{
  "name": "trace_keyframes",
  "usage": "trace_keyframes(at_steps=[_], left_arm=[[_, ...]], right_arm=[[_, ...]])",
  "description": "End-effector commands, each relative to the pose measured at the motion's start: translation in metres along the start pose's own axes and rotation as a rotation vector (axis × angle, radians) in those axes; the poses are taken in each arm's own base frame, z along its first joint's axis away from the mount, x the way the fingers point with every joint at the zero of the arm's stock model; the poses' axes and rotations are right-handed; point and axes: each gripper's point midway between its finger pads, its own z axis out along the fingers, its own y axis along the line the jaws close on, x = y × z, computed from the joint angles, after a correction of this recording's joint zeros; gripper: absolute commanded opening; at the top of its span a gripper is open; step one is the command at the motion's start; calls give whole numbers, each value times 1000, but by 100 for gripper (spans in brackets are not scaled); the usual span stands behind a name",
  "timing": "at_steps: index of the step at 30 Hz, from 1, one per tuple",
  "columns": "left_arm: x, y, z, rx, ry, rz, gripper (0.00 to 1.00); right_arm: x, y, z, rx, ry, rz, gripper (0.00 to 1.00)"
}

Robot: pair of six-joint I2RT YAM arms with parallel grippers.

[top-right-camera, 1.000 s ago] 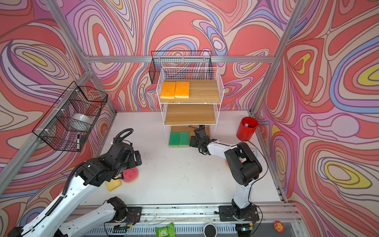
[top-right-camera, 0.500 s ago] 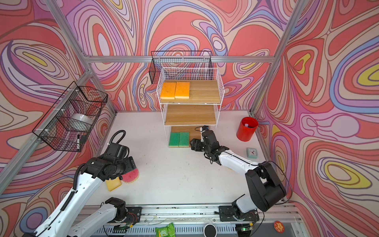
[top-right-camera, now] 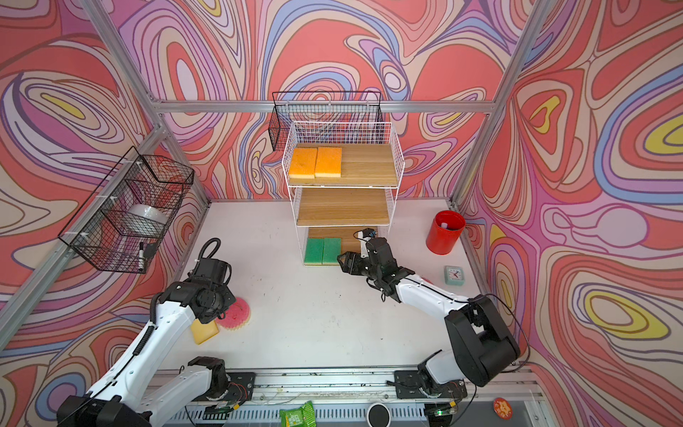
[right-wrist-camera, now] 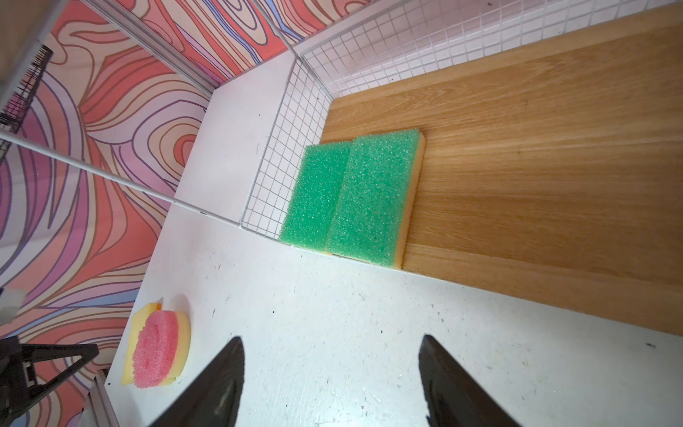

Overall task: Arrange cleaning sponges on a shelf
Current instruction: Move the cleaning sponge to the center of the table.

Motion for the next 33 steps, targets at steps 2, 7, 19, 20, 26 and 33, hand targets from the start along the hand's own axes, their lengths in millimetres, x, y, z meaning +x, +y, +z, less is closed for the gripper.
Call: trace_keyframes(at_steps=[2, 7, 19, 20, 26, 33], left_arm=[[-10, 15, 18, -72, -19, -87, 0], [-17, 26, 34, -104, -12, -127, 0], [4, 18, 69, -24, 69, -156, 0], [6, 16, 70, -9, 75, -158, 0], [23, 3, 71, 82, 112, -154, 0], [50, -24, 68, 153, 144, -65, 0]], right_arm=[[0, 13, -1, -51, -10, 1, 76], [3, 15, 2, -55, 0, -3, 76], [3, 15, 2, -59, 1, -10, 75], [3, 16, 2, -61, -2, -12, 75], [0, 20, -3, -70, -12, -27, 74], [2, 32, -1, -78, 14, -75, 74]])
